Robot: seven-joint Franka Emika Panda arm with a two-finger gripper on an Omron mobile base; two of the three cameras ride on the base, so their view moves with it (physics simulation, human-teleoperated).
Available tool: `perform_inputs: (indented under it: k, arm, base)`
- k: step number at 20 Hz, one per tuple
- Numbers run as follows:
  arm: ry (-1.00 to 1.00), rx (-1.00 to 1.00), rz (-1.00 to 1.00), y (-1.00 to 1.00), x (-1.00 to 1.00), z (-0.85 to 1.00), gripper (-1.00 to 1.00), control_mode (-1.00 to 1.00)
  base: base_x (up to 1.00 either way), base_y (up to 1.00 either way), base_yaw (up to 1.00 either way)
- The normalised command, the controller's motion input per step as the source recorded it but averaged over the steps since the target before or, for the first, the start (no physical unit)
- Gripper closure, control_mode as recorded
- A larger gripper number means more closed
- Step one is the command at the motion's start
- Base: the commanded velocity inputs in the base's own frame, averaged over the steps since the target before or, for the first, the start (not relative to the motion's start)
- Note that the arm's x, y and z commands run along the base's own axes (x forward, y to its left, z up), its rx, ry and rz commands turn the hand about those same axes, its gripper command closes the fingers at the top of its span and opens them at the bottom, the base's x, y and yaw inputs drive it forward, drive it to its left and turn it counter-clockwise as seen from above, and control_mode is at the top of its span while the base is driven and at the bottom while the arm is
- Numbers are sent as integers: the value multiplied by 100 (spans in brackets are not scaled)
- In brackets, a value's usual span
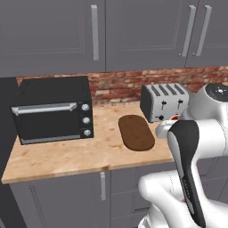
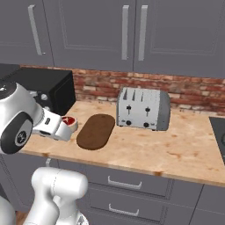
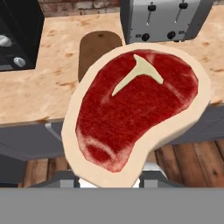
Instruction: Retrieve the steak from the fridge and place it on the cutting board.
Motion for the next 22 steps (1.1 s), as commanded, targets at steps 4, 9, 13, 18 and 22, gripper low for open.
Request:
perform_inputs:
  k: [4, 9, 13, 18, 22]
  arm:
    - [0, 2, 1, 0, 29, -14, 100, -100]
    - [0, 3, 4, 0, 46, -25, 100, -100]
    - [-4, 1, 3, -3, 49, -35, 100, -100]
    - [-9, -1, 0, -1, 56, -42, 100, -100]
    - [-4, -3, 0, 0, 71, -38, 100, -100]
  base:
    - [0, 0, 0]
    - [0, 0, 0]
    - [0, 0, 0]
    - [0, 0, 0]
    - [0, 0, 0]
